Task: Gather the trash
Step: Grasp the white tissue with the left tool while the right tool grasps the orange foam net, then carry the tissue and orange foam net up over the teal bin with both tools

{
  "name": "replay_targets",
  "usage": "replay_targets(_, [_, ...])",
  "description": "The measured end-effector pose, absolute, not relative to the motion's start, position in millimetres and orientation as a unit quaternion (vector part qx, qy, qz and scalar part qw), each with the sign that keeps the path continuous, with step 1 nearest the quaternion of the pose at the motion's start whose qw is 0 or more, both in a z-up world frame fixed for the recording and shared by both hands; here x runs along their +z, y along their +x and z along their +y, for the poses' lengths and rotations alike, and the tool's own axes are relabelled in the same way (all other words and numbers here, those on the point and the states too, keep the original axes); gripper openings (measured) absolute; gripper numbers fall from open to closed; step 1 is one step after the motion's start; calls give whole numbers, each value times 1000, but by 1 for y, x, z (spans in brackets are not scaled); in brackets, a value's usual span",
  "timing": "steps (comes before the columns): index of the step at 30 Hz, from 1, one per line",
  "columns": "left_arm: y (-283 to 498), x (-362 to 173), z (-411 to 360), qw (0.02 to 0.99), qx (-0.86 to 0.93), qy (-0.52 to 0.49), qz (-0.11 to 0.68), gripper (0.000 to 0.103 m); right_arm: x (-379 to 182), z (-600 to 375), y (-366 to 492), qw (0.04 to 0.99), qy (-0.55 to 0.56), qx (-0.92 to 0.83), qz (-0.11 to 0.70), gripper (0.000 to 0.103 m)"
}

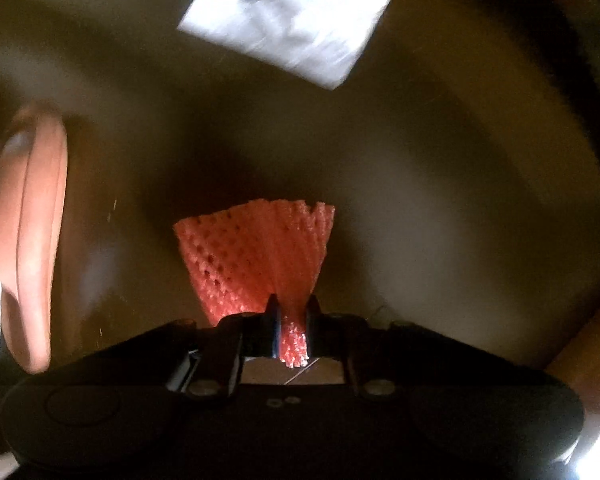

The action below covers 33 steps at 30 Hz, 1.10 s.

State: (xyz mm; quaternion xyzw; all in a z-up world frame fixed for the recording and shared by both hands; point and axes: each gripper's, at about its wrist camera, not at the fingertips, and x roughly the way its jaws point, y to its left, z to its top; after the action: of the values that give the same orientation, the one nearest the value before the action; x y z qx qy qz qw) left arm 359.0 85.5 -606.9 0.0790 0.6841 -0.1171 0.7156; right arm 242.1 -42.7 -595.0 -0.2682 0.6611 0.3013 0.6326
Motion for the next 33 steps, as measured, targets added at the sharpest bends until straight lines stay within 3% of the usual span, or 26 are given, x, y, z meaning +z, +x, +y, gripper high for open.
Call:
replay_targets(12, [349,-518,96,751,-115,71,646,11,-492,-54,278,719,-208,230,622,9])
replay_targets(23, [314,-369,107,818,-140,102,549,11,-354,-70,265,796,-156,214,545,9])
replay_targets(33, [283,-212,111,890,-123,100,427,12,-213,-86,244,868,-127,217,428,9])
